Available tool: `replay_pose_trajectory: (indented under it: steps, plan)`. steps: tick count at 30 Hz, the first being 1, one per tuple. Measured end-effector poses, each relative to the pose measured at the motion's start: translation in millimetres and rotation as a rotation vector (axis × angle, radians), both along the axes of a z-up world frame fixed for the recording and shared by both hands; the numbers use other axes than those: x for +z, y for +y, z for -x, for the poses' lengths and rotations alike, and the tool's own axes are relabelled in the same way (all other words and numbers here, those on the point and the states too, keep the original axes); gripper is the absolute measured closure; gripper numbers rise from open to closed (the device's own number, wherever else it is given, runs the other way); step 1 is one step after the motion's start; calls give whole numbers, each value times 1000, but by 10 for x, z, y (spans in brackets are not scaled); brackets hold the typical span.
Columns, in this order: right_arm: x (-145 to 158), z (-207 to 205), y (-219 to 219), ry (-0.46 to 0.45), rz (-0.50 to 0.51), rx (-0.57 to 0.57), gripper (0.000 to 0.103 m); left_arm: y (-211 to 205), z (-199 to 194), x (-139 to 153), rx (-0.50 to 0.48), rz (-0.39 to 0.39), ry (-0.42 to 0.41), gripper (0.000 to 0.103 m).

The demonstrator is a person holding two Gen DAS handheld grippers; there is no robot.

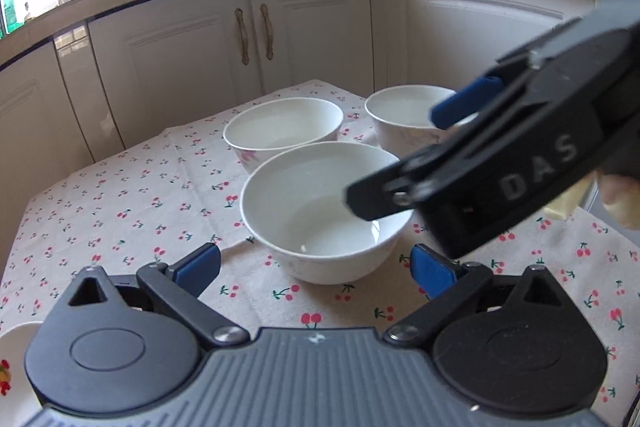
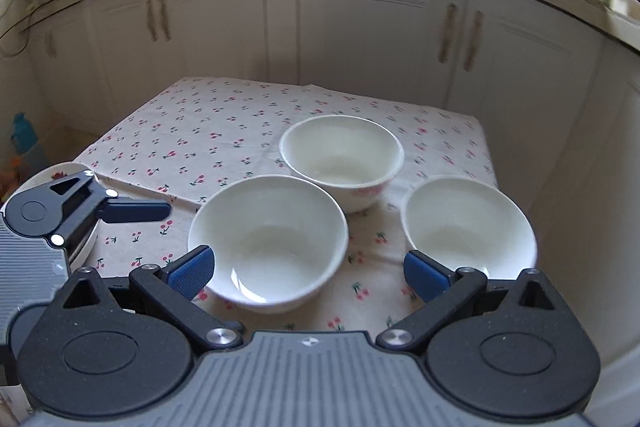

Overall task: Organize plates and bowls
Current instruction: 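Close the right gripper on the white bowl's rim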

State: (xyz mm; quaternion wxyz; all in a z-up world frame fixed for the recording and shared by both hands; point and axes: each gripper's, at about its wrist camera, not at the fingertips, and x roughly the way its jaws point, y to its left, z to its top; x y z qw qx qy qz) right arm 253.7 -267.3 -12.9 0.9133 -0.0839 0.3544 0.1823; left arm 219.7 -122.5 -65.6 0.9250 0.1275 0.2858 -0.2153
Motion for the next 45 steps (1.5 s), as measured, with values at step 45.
replay_pose_trajectory:
  steps: [45]
  plan:
    - [-94, -253, 46, 137, -132, 33, 33, 62, 141, 94, -97, -1, 30, 20]
